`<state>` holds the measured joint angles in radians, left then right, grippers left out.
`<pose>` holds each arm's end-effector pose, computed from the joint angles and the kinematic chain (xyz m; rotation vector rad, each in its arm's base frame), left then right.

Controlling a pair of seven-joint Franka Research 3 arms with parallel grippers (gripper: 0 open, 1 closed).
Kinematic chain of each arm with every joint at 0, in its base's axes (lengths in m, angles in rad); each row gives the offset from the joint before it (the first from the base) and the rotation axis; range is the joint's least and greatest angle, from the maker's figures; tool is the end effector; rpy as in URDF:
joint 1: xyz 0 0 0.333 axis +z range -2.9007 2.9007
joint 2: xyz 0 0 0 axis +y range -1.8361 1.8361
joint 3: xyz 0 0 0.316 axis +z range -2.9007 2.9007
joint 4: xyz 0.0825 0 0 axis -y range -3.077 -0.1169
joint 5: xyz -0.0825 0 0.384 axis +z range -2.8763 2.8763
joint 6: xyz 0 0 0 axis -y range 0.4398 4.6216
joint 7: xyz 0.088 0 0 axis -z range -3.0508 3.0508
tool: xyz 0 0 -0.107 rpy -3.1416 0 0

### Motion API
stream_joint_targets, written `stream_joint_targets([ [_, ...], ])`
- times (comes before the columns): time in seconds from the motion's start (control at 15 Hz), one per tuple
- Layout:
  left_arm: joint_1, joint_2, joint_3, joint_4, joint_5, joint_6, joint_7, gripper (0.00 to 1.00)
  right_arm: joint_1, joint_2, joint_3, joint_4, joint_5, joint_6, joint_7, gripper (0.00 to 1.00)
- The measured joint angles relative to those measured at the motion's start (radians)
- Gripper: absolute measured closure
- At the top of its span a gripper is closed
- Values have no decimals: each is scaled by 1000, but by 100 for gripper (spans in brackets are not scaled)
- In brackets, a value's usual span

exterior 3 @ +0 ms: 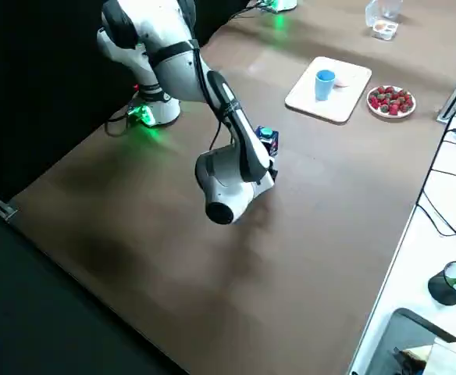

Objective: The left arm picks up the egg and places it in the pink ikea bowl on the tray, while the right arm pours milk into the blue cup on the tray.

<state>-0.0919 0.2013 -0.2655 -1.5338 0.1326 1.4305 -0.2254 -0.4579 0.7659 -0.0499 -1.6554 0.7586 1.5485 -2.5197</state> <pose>0.5598 -0.1786 0.5202 -2.9474 0.2006 0.3896 0.5529 -0.2197 0.1508 -1.4628 -1.6037 -0.7526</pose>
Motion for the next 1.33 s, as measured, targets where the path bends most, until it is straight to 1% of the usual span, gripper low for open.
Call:
stream_joint_targets([
  [0.13,46,-50,-13,-26,0,-1,60,0,14,-5,0,13,0,0,38,27],
  [0.33,92,-103,-21,-46,-16,-2,154,0,37,-15,0,24,-1,0,67,30],
  [0.53,163,-147,-23,-49,-90,-11,206,0,42,-25,-1,24,-1,0,74,30],
  [0.6,200,-172,-23,-49,-107,-17,215,0,43,-30,-1,24,-1,0,76,33],
  [0.73,219,-186,-21,-45,-119,-16,214,0,47,-38,0,26,-1,0,105,34],
  [0.8,221,-190,-19,-42,-124,-13,214,0,51,-44,0,31,-1,-1,129,33],
  [0.93,211,-195,-18,-39,-125,14,214,0,70,-67,1,47,-1,-4,206,34],
  [1.0,197,-198,-9,-39,-125,35,212,0,84,-83,1,52,-5,-4,241,34],
  [1.07,170,-200,19,-40,-125,52,211,0,99,-101,1,53,-9,-4,270,34],
  [1.2,97,-202,114,-42,-126,71,213,0,131,-134,0,54,-20,-4,334,34],
  [1.27,81,-202,147,-46,-133,90,219,0,147,-150,1,55,-31,-3,367,34],
  [1.33,78,-201,163,-51,-145,105,224,0,165,-167,0,56,-40,-3,405,34],
])
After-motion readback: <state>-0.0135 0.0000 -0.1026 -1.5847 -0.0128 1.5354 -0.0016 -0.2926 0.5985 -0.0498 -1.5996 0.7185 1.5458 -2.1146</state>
